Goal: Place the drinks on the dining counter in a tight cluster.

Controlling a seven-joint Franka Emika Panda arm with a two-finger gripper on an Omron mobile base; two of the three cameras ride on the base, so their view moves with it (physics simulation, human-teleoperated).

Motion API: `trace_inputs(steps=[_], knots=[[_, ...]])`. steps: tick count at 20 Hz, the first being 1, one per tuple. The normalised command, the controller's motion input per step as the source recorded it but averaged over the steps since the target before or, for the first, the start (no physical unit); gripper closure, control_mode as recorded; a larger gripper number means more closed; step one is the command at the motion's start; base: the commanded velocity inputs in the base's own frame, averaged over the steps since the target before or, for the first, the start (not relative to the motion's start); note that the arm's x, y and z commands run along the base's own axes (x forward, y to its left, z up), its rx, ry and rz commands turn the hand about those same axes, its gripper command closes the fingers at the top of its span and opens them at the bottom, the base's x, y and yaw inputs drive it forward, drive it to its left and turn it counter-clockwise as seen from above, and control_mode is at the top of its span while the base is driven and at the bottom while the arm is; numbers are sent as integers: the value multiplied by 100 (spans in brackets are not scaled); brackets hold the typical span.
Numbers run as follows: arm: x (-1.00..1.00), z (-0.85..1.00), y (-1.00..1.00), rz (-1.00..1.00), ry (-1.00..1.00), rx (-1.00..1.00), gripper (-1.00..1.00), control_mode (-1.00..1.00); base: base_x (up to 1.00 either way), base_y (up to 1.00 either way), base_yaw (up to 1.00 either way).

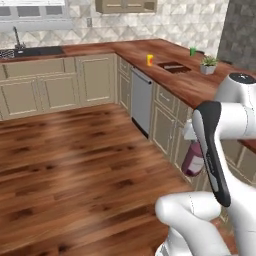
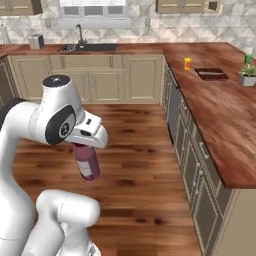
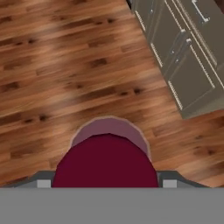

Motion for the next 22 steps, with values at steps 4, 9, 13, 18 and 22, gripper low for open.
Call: trace_inputs(steps=[4,9,13,18,22], knots=[[0,0,0,0,0,0,100,100,0,-100,6],[0,0,0,0,0,0,100,100,0,-100,8],[0,0,0,0,0,0,100,100,0,-100,14],[0,0,0,0,0,0,100,100,0,-100,17],[0,0,0,0,0,0,100,100,12,-100,17]])
